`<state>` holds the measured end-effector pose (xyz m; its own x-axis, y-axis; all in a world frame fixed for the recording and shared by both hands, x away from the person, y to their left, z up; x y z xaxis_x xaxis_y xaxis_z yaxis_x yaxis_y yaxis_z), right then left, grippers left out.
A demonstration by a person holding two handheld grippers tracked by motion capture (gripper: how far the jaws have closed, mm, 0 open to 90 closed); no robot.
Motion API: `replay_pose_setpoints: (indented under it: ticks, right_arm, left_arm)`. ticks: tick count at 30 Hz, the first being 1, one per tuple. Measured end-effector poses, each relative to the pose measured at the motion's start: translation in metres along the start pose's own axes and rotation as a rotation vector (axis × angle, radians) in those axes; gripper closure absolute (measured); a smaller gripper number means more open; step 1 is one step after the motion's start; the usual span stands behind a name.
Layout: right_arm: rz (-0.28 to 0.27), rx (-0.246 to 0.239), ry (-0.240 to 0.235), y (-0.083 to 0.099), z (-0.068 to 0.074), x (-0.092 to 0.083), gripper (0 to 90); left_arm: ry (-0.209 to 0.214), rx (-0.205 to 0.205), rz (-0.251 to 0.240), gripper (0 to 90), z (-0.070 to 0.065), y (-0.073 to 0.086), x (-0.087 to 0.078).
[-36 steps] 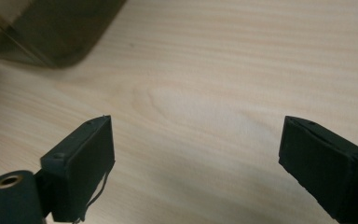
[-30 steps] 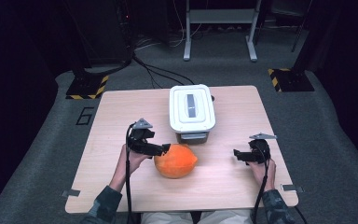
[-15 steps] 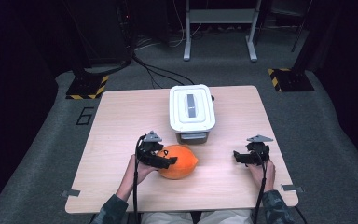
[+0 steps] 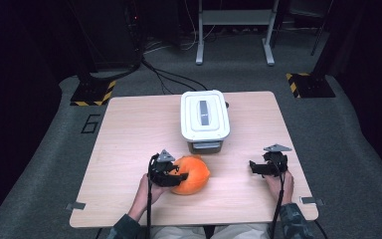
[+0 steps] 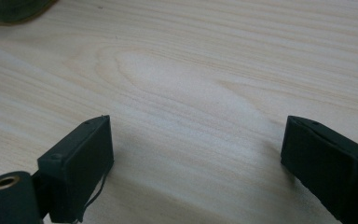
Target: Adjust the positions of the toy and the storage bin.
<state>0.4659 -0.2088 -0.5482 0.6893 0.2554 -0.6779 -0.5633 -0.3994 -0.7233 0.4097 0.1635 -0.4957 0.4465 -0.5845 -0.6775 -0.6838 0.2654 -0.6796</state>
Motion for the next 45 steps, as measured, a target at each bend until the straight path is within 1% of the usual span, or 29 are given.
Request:
replay_pose_setpoints:
  ticks: [2, 4, 5, 6, 7, 8, 10, 11, 12, 13, 15, 17, 18, 19, 20, 22, 25, 26, 27, 28, 29, 30, 33, 34, 36, 39, 41, 44, 45]
  right_arm:
    - [0.0, 0.001, 0.001, 0.0, 0.0, 0.0, 8.8]
    - [0.0, 0.003, 0.004, 0.0, 0.0, 0.0, 9.3]
    - [-0.001, 0.004, 0.004, 0.0, 0.0, 0.0, 9.5]
    - [-0.002, 0.007, 0.008, 0.0, 0.0, 0.0, 9.7]
    - [-0.002, 0.007, 0.003, 0.0, 0.0, -0.001, 9.7]
    - [-0.002, 0.007, 0.003, 0.0, 0.0, -0.001, 9.7]
    - [-0.002, 0.008, 0.003, 0.0, 0.0, -0.001, 9.8]
    - [-0.002, 0.008, 0.003, 0.0, 0.0, -0.001, 9.8]
    - [-0.003, 0.009, 0.003, 0.0, -0.001, -0.001, 10.1]
    - [-0.003, 0.009, 0.006, 0.0, -0.001, -0.001, 10.1]
    - [-0.003, 0.009, 0.003, 0.0, 0.0, -0.001, 10.1]
    - [-0.004, 0.009, 0.004, 0.0, -0.001, -0.001, 10.1]
    - [-0.003, 0.009, 0.004, 0.0, -0.001, -0.001, 10.1]
    - [-0.003, 0.009, 0.004, 0.0, -0.001, -0.001, 10.1]
    - [-0.003, 0.009, 0.004, 0.0, -0.001, -0.001, 10.1]
    - [-0.003, 0.009, 0.004, 0.0, -0.001, -0.001, 10.2]
    - [-0.003, 0.009, 0.005, 0.0, -0.001, -0.001, 10.3]
    - [-0.003, 0.01, 0.006, 0.0, -0.001, -0.001, 10.3]
    - [-0.003, 0.009, 0.007, 0.0, 0.0, -0.001, 10.4]
    - [-0.003, 0.009, 0.007, 0.0, 0.0, -0.001, 10.4]
    - [-0.003, 0.009, 0.007, 0.0, 0.0, -0.001, 10.4]
    - [-0.003, 0.01, 0.007, 0.0, 0.0, -0.001, 10.4]
    - [-0.002, 0.008, 0.008, 0.0, 0.0, -0.001, 10.4]
    - [-0.003, 0.007, 0.008, 0.0, 0.0, -0.001, 10.4]
    - [-0.003, 0.008, 0.008, 0.0, 0.0, -0.001, 10.5]
    - [-0.003, 0.007, 0.009, 0.0, 0.0, -0.001, 10.4]
    - [-0.003, 0.008, 0.008, 0.0, 0.0, -0.001, 10.4]
    - [-0.003, 0.008, 0.008, 0.0, 0.0, -0.001, 10.5]
    - [-0.003, 0.009, 0.009, 0.0, 0.0, -0.001, 10.6]
  left_arm:
    - [-0.008, 0.013, -0.019, 58.0, 0.0, 0.002, -0.002]
    - [-0.011, 0.015, -0.048, 62.7, -0.001, 0.003, -0.004]
    - [-0.011, 0.015, -0.048, 64.4, -0.001, 0.003, -0.004]
    - [-0.016, 0.021, -0.069, 65.5, 0.0, 0.002, -0.009]
    - [-0.016, 0.022, -0.081, 66.5, 0.0, 0.002, -0.012]
    - [-0.016, 0.022, -0.081, 67.2, 0.0, 0.002, -0.012]
    - [-0.005, 0.018, -0.101, 68.0, 0.001, 0.002, -0.019]
    - [-0.005, 0.018, -0.101, 68.3, 0.001, 0.002, -0.019]
    - [-0.006, 0.016, -0.11, 68.4, 0.001, 0.001, -0.023]
    - [-0.009, 0.028, -0.111, 68.5, 0.001, 0.001, -0.025]
    - [-0.009, 0.029, -0.113, 68.6, 0.0, 0.0, -0.028]
    - [-0.026, 0.043, -0.115, 68.6, -0.001, -0.002, -0.033]
    - [-0.044, 0.053, -0.116, 68.6, 0.0, -0.003, -0.038]
    - [-0.044, 0.053, -0.116, 68.5, 0.0, -0.003, -0.038]
    - [-0.066, 0.066, -0.111, 68.5, 0.003, -0.003, -0.044]
    - [-0.08, 0.069, -0.108, 68.5, 0.008, -0.002, -0.05]
    - [-0.088, 0.061, -0.109, 68.4, 0.013, -0.001, -0.056]
    - [-0.096, 0.062, -0.108, 68.4, 0.015, -0.001, -0.06]
    - [-0.118, 0.069, -0.105, 68.1, 0.02, 0.0, -0.066]
    - [-0.127, 0.07, -0.108, 68.0, 0.022, 0.001, -0.069]
    - [-0.127, 0.07, -0.108, 67.8, 0.022, 0.001, -0.069]
    - [-0.137, 0.066, -0.108, 67.6, 0.027, 0.003, -0.073]
    - [-0.136, 0.067, -0.098, 66.9, 0.03, 0.006, -0.073]
    - [-0.128, 0.061, -0.089, 66.5, 0.032, 0.011, -0.067]
    - [-0.124, 0.058, -0.099, 66.1, 0.034, 0.013, -0.064]
    - [-0.125, 0.059, -0.101, 65.0, 0.032, 0.015, -0.061]
    - [-0.137, 0.068, -0.098, 63.7, 0.031, 0.015, -0.06]
    - [-0.144, 0.059, -0.107, 57.5, 0.032, 0.014, -0.061]
    - [-0.151, 0.056, -0.119, 52.9, 0.033, 0.012, -0.063]
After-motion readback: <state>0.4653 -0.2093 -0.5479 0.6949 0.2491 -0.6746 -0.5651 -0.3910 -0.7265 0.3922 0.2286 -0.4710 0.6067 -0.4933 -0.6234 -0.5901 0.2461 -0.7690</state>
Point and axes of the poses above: each handheld gripper's, and its own axes: x roughly forward along the jaws, y roughly out of its underside, z roughly to its left, the point moved 3 cm from there along x, roughly forward along the jaws, and after that the axes turned 11 degrees about -x, right-handed, at the moved point
